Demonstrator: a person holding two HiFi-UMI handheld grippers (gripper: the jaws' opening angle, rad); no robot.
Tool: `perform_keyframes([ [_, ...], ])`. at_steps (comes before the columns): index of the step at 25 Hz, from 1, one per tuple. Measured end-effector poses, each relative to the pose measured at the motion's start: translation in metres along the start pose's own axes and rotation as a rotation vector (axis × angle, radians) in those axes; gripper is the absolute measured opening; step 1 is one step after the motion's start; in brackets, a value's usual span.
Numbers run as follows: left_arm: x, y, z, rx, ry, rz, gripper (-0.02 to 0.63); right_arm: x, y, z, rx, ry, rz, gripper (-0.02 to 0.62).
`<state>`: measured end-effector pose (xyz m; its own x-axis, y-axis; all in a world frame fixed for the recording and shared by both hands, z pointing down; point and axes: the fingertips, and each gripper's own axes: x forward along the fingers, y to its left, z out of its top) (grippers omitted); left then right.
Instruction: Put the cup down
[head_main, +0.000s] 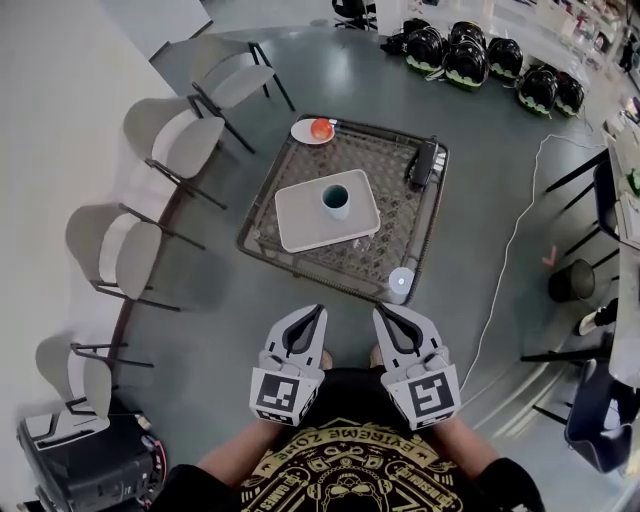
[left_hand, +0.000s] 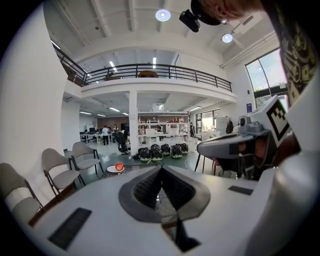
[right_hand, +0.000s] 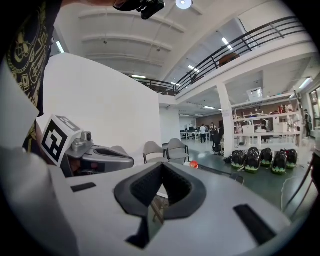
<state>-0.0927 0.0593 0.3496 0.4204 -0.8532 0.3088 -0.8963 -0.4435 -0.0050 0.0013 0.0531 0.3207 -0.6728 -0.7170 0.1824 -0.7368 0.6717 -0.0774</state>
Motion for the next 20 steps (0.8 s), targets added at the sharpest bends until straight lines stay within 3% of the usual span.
perform_keyframes([
  [9,-0.017,0.02,-0.02,-0.033,0.012,-0.064,0.006,0.002,0.023,-0.008,0.002,0.034,-0.119,0.006],
  [20,-0.021,0.032,-0.022,-0.02,0.007,-0.145,0.006,0.008,0.05,-0.009,-0.002,0.051,-0.152,0.004],
])
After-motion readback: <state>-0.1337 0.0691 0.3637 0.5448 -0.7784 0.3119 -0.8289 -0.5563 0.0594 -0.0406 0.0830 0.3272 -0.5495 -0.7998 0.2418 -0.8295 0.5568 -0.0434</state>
